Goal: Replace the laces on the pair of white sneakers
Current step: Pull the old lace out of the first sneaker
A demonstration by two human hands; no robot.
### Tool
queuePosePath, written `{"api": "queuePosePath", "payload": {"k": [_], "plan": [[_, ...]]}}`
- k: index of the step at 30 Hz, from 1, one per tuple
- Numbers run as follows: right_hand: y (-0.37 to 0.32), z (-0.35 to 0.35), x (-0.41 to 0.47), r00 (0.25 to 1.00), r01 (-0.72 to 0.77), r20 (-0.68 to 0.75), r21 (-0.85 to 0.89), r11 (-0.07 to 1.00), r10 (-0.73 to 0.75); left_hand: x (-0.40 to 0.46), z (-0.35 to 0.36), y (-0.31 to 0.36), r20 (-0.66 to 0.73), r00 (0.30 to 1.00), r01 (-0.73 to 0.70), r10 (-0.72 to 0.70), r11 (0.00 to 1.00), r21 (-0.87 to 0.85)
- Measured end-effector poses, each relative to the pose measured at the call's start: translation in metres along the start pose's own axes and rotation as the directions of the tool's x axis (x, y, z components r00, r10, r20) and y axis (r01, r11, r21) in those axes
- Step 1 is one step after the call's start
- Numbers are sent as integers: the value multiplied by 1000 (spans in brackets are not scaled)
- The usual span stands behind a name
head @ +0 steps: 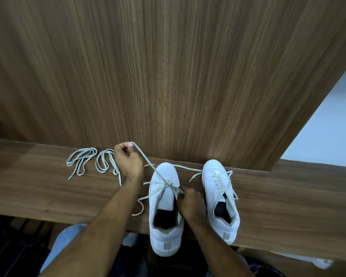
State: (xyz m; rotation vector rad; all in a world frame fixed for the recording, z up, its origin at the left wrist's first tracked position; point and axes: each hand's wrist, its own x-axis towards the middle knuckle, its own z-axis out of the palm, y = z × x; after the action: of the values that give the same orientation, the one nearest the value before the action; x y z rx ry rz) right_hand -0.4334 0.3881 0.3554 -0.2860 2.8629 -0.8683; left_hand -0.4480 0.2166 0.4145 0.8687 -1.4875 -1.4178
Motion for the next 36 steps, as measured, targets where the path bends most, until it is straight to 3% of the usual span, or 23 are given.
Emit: {"api": "queuePosePath", "payload": {"k": [2, 5, 8, 11, 14, 16, 19, 21, 23, 29, 31, 33, 36], "plan": [[1, 0, 0, 1000, -6, 0, 6, 1000, 6, -18, -7, -14, 131, 989, -102, 63, 943, 318], [-1, -1, 0, 1000, 7, 2, 2, 1000, -7, -49, -16, -37, 467, 876, -417, 123, 680, 603], [-2, -3, -1, 1000, 13, 11, 3, 1000, -13, -74, -17, -57, 673, 740, -604, -13, 429, 672], [-1, -2, -1, 1000, 1, 18, 14, 1000, -1, -79, -17, -59, 669, 743, -633, 9, 331, 700], [-1, -3, -1, 1000, -15, 22, 6, 1000, 15, -72, -12, -51, 721, 692, -708, 40, 232, 667], [-1, -2, 0, 999, -36, 28, 4, 999, 36, -63, -9, -45, 685, 725, -668, 69, 313, 676], [-1, -2, 1, 998, -44, 35, -2, 999, 44, -40, -10, -30, 413, 910, -301, 38, 747, 593], [0, -2, 1, 999, -36, 29, 1, 999, 36, -25, -13, -21, 269, 963, -144, 12, 868, 476], [0, -1, 0, 999, -32, 25, 10, 999, 32, -15, -16, -16, 237, 971, -139, 20, 853, 502], [-1, -3, -1, 1000, -12, 9, 19, 1000, 12, -45, -27, -36, 539, 842, -411, -23, 620, 668], [-1, -4, -3, 1000, -7, 6, 29, 1000, 7, -64, -30, -48, 563, 825, -441, -55, 560, 701], [0, -4, -4, 1000, -2, 5, 28, 1000, 2, -78, -33, -55, 523, 846, -359, -107, 609, 707], [-2, -5, -3, 1000, -2, 15, -1, 1000, 2, -80, -38, -59, 368, 900, -63, -233, 766, 640]]}}
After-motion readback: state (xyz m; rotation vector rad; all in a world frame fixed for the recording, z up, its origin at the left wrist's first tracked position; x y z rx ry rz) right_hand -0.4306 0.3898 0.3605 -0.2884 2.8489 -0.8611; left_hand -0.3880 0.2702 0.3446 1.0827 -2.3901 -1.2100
